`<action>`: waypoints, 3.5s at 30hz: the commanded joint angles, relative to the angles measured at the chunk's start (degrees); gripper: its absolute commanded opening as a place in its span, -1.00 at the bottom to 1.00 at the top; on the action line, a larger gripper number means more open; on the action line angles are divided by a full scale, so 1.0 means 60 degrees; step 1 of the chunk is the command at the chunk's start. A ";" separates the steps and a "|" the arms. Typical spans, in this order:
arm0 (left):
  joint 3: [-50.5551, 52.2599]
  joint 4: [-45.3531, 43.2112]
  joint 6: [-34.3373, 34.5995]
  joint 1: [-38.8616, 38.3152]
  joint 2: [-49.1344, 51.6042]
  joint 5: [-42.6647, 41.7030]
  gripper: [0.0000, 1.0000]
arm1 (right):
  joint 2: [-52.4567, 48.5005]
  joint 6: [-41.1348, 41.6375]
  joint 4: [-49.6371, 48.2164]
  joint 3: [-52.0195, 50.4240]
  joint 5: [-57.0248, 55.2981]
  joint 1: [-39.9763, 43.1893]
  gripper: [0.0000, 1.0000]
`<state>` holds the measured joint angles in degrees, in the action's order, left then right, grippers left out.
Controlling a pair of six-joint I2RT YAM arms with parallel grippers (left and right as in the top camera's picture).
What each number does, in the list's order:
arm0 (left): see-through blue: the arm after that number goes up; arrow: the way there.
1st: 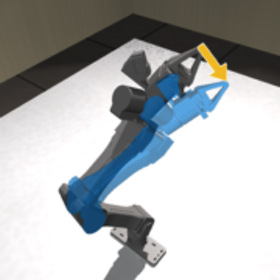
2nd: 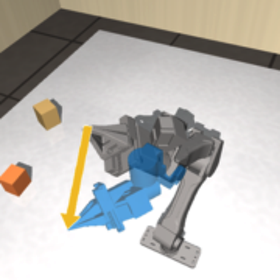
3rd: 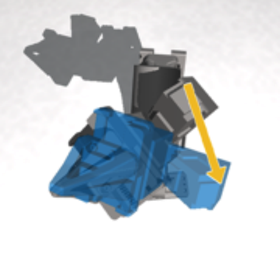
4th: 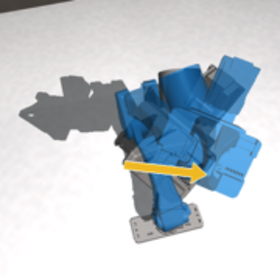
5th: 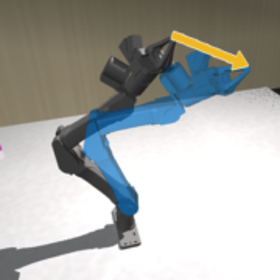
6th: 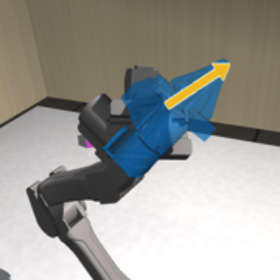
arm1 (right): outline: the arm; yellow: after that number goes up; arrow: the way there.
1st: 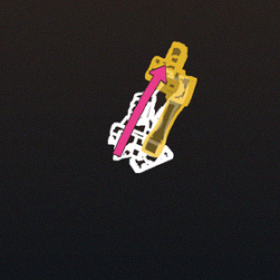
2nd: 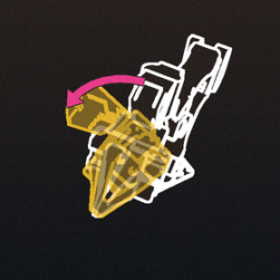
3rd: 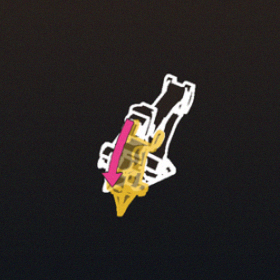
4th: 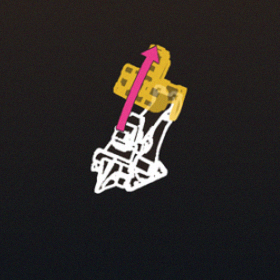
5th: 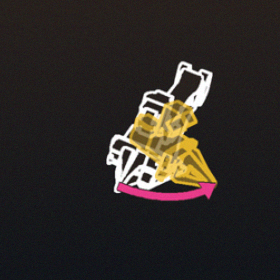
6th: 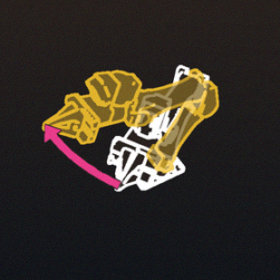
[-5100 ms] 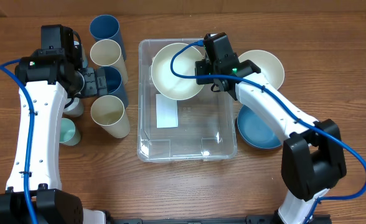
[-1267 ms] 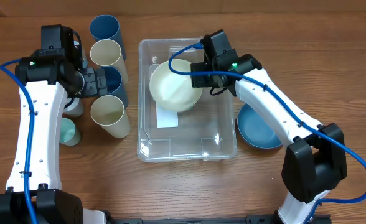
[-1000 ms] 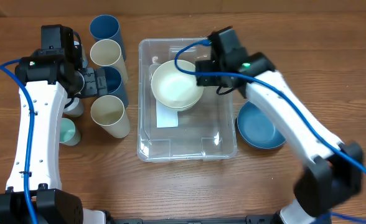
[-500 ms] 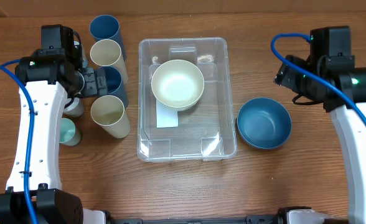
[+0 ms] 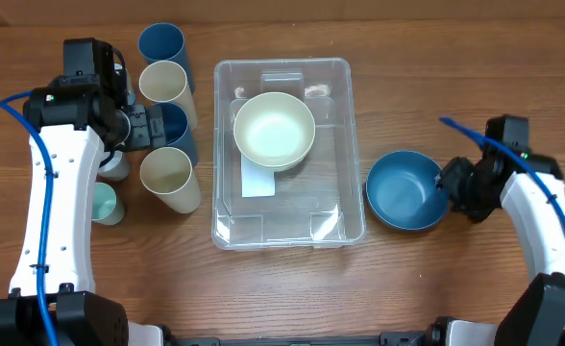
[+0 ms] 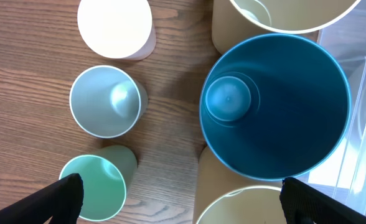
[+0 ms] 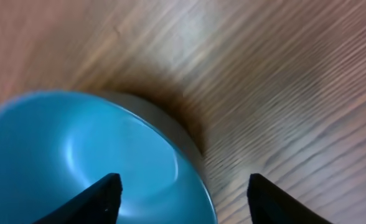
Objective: Pack container
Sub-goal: 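Grasp the teal bowl rim with the right gripper and lift, then lower the teal bowl onto the stacked cream bowls in the bin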
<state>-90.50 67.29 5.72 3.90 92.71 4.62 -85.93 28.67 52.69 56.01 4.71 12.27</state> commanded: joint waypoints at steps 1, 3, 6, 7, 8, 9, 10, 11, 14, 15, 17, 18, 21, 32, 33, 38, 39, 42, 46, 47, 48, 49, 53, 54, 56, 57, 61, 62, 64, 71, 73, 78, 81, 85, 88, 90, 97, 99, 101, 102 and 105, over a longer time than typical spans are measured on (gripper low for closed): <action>-0.0197 -0.0036 -0.0171 0.0036 0.0055 0.0047 1.00 | 0.0084 0.0546 -0.0794 -0.1144 0.0597 -0.0051 0.19; -0.0197 -0.0036 -0.0171 0.0036 0.0055 0.0047 1.00 | 0.0084 0.0594 -0.1333 -0.1614 0.0594 -0.0051 0.03; -0.0197 -0.0036 -0.0171 0.0036 0.0055 0.0047 1.00 | 0.0084 0.0594 -0.1741 -0.1741 0.0590 -0.0033 -0.33; -0.0197 -0.0036 -0.0171 0.0036 0.0058 0.0047 1.00 | 0.0095 0.0594 -0.1865 -0.1727 0.0594 -0.0033 -0.44; -0.0197 -0.0036 -0.0171 0.0036 0.0055 0.0047 1.00 | 0.0106 0.0594 -0.1971 -0.1701 0.0594 -0.0033 -0.54; -0.0197 -0.0036 -0.0171 0.0036 0.0058 0.0047 1.00 | 0.0131 0.0594 -0.2055 -0.1647 0.0594 -0.0033 -0.75; -0.0197 -0.0036 -0.0171 0.0036 0.0055 0.0047 1.00 | 0.0149 0.0590 -0.2062 -0.1559 0.0583 -0.0033 -0.92; -0.0197 -0.0036 -0.0171 0.0036 0.0058 0.0047 1.00 | 0.0182 0.0590 -0.2055 -0.1428 0.0579 -0.0033 -0.92; -0.0197 -0.0036 -0.0171 0.0036 0.0058 0.0047 1.00 | 0.0346 0.0586 -0.1902 -0.0907 0.0583 -0.0033 -0.92; -0.0197 -0.0036 -0.0171 0.0036 0.0058 0.0047 1.00 | 0.0426 0.0590 -0.1774 -0.0645 0.0579 -0.0033 -0.92; -0.0197 -0.0036 -0.0171 0.0036 0.0058 0.0047 1.00 | 0.0630 0.0583 -0.1373 0.0098 0.0495 -0.0033 -0.92; -0.0197 -0.0036 -0.0171 0.0036 0.0058 0.0047 1.00 | 0.0718 0.0572 -0.1144 0.0488 0.0455 -0.0036 -0.92; -0.0197 -0.0040 -0.0171 0.0036 0.0058 0.0047 1.00 | 0.0947 0.0437 -0.0415 0.1836 0.0499 -0.0146 -0.92; -0.0197 -0.0036 -0.0171 0.0036 0.0058 0.0047 1.00 | 0.0987 -0.1548 0.0142 0.4714 0.0820 -0.4368 -0.92; -0.0197 -0.0040 -0.0171 0.0036 0.0058 0.0047 1.00 | 0.0874 -0.1574 0.0004 0.4714 0.0521 -0.4830 -0.92; -0.0197 -0.0036 -0.0171 0.0036 0.0058 0.0047 1.00 | -0.0452 -0.2051 -0.0780 0.4714 -0.1082 -0.6546 -0.92; -0.0197 -0.0040 -0.0171 0.0036 0.0058 0.0047 1.00 | -0.0809 -0.2113 -0.0907 0.4714 -0.1282 -0.6692 -0.92; -0.0197 -0.0036 -0.0171 0.0036 0.0058 0.0047 1.00 | -0.1949 -0.2382 -0.1504 0.4714 -0.1421 -0.6816 -0.92; -0.0197 -0.0036 -0.0171 0.0036 0.0058 0.0047 1.00 | -0.3180 -0.2801 -0.2619 0.4714 -0.1410 -0.6747 -0.92; -0.0197 -0.0040 -0.0171 0.0036 0.0058 0.0047 1.00 | -0.3330 -0.2801 -0.2758 0.4714 -0.1377 -0.6728 -0.92; -0.0197 -0.0036 -0.0171 0.0036 0.0058 0.0047 1.00 | -0.3435 -0.2798 -0.2849 0.4714 -0.1366 -0.6728 -0.92; -0.0197 -0.0036 -0.0171 0.0036 0.0058 0.0047 1.00 | -0.3464 -0.2798 -0.2896 0.4714 -0.1344 -0.6732 -0.92; -0.0197 -0.0036 -0.0171 0.0036 0.0058 0.0047 1.00 | -0.3457 -0.2798 -0.2881 0.4765 -0.1348 -0.6732 -0.29; -0.0197 -0.0036 -0.0171 0.0036 0.0058 0.0047 1.00 | -0.3450 -0.2798 -0.2747 0.4827 -0.1344 -0.6732 -0.25; -0.0197 -0.0036 -0.0171 0.0036 0.0058 0.0047 1.00 | -0.3362 -0.2790 -0.2284 0.5038 -0.1264 -0.6732 -0.13; -0.0197 -0.0040 -0.0171 0.0036 0.0058 0.0047 1.00 | -0.3293 -0.2787 -0.2040 0.5162 -0.1188 -0.6732 -0.09; -0.0197 -0.0036 -0.0171 0.0036 0.0058 0.0047 1.00 | -0.2750 -0.2747 -0.1169 0.5482 -0.0295 -0.6787 -0.06; -0.0197 -0.0040 -0.0171 0.0036 0.0058 0.0047 1.00 | -0.2637 -0.2747 -0.1027 0.5482 -0.0109 -0.6827 -0.07; -0.0197 -0.0040 -0.0171 0.0036 0.0058 0.0047 1.00 | -0.2422 -0.2747 -0.0718 0.5482 -0.0055 -0.6921 -0.07; -0.0197 -0.0036 -0.0171 0.0036 0.0058 0.0047 1.00 | -0.2295 -0.2492 0.0284 0.5410 0.0627 -0.7286 -0.33; -0.0197 -0.0040 -0.0171 0.0036 0.0058 0.0047 1.00 | -0.2401 -0.2495 0.0211 0.5249 0.0798 -0.7504 -0.49; -0.0197 -0.0036 -0.0171 0.0036 0.0058 0.0047 1.00 | -0.2889 -0.2240 -0.0317 0.4838 0.0736 -0.7916 -0.83; -0.0197 -0.0036 -0.0171 0.0036 0.0058 0.0047 1.00 | -0.3118 -0.2200 -0.0328 0.4798 0.0736 -0.8047 -0.92; -0.0197 -0.0036 -0.0171 0.0036 0.0058 0.0047 1.00 | -0.3177 -0.2022 -0.0182 0.4717 0.0732 -0.8368 -0.92; -0.0197 -0.0036 -0.0171 0.0036 0.0058 0.0047 1.00 | -0.3184 -0.2025 -0.0430 0.4426 0.0729 -0.8619 -0.92; -0.0197 -0.0036 -0.0171 0.0036 0.0058 0.0047 1.00 | -0.3187 -0.2018 -0.0772 0.4164 0.0732 -0.8637 -0.92; -0.0197 -0.0036 -0.0171 0.0036 0.0058 0.0047 1.00 | -0.3424 -0.2033 -0.2470 0.3293 0.0710 -0.8630 -0.92; -0.0197 -0.0036 -0.0171 0.0036 0.0058 0.0047 1.00 | -0.3424 -0.2036 -0.2769 0.3293 0.0550 -0.8630 -0.92; -0.0197 -0.0036 -0.0171 0.0036 0.0058 0.0047 1.00 | -0.3424 -0.2033 -0.3129 0.3293 0.0288 -0.8630 -0.92; -0.0197 -0.0040 -0.0171 0.0036 0.0058 0.0047 1.00 | -0.3424 -0.2055 -0.3330 0.3293 -0.0025 -0.8630 -0.92; -0.0197 -0.0036 -0.0171 0.0036 0.0058 0.0047 1.00 | -0.3424 -0.2091 -0.3759 0.3293 -0.1060 -0.8630 -0.92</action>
<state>-90.48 67.29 5.72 3.90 92.71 4.62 -106.45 16.43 32.36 75.68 6.15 -39.79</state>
